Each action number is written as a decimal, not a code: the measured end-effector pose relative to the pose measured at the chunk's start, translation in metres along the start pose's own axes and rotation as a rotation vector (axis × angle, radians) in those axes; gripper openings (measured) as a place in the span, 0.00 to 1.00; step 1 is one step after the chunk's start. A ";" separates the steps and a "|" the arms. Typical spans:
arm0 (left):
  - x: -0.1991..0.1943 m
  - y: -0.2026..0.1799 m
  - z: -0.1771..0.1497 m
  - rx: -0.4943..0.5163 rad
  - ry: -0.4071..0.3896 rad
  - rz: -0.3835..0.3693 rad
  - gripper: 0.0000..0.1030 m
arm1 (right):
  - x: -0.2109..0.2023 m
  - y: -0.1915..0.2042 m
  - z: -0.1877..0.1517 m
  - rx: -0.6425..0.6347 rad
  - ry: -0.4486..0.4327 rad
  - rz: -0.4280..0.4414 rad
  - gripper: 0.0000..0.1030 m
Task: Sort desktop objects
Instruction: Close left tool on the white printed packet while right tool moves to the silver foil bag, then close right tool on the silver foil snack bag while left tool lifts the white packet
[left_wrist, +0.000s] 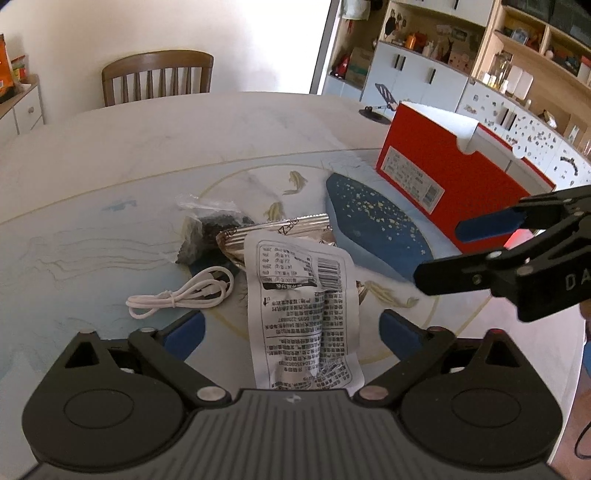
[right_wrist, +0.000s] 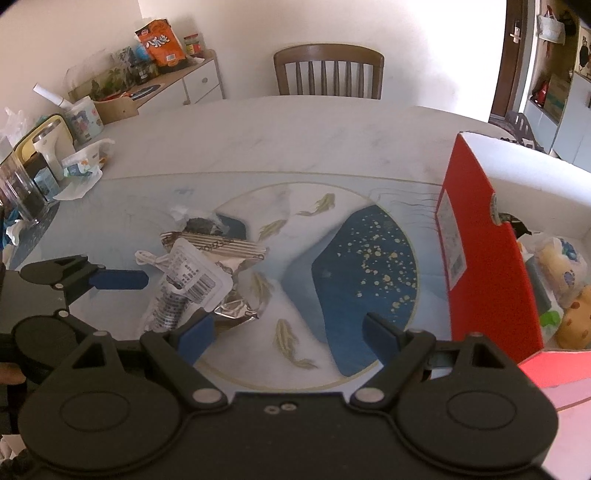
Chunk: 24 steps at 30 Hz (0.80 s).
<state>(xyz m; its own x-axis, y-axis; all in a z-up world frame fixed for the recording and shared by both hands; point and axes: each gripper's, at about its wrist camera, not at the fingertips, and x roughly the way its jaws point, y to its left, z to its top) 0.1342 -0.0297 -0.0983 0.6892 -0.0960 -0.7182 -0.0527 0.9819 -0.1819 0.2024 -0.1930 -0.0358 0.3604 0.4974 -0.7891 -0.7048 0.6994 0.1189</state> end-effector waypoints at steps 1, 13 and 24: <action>0.000 0.001 0.000 -0.002 0.002 -0.007 0.94 | 0.001 0.001 0.000 -0.002 0.001 0.001 0.85; 0.004 0.005 -0.001 -0.014 0.017 -0.055 0.62 | 0.009 0.007 0.002 -0.010 0.013 0.014 0.84; -0.004 0.013 -0.004 -0.062 0.005 -0.062 0.57 | 0.013 0.015 0.004 -0.017 0.015 0.027 0.84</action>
<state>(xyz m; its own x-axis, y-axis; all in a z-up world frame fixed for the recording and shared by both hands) 0.1275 -0.0169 -0.1005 0.6892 -0.1576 -0.7072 -0.0543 0.9621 -0.2673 0.1992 -0.1736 -0.0420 0.3319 0.5081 -0.7948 -0.7244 0.6769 0.1302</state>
